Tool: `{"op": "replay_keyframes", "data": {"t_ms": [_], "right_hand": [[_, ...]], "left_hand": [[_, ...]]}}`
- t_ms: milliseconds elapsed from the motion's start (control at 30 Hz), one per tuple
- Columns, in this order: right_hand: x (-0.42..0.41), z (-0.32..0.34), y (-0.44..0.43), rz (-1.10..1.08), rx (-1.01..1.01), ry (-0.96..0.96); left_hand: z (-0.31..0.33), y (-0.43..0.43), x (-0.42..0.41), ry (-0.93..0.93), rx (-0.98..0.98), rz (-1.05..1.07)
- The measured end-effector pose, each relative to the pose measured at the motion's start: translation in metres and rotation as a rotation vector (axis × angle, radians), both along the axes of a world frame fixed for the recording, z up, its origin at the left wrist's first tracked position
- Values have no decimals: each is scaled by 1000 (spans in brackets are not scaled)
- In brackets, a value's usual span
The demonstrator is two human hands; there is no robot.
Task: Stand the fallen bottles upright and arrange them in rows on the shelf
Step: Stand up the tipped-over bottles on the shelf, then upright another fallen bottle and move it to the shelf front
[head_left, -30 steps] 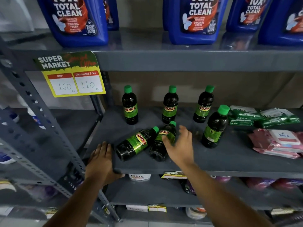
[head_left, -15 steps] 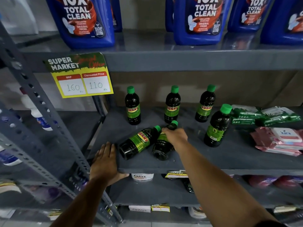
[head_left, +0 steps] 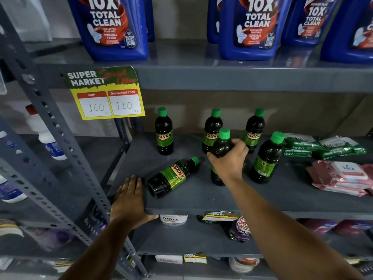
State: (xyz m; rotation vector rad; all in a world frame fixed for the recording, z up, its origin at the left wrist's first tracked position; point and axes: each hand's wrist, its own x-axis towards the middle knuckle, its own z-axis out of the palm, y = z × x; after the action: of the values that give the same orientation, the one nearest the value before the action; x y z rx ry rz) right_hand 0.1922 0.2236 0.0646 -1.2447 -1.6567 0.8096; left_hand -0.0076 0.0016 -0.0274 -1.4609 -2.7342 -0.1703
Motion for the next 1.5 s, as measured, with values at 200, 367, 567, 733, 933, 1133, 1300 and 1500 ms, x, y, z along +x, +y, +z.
{"op": "replay_keyframes", "data": {"t_ms": [200, 367, 567, 733, 933, 1133, 1300, 1500], "right_hand": [[1, -14, -9, -1, 45, 102], [2, -12, -14, 12, 112, 62], [1, -43, -50, -17, 510, -94], [-21, -53, -85, 441, 347, -276], [-65, -33, -67, 180, -536, 34], [-95, -29, -56, 68, -787, 92], [-109, -51, -43, 85, -731, -28], [-103, -20, -59, 21, -792, 123]], "left_hand": [[3, -1, 2, -16, -4, -1], [3, -1, 2, -28, 10, 0], [8, 1, 3, -45, -37, 18], [9, 2, 2, -65, -75, 25], [8, -1, 0, -28, -104, -23], [10, 1, 0, 10, -159, -24], [9, 1, 0, 0, -152, -27], [10, 1, 1, 5, -135, -16]]}}
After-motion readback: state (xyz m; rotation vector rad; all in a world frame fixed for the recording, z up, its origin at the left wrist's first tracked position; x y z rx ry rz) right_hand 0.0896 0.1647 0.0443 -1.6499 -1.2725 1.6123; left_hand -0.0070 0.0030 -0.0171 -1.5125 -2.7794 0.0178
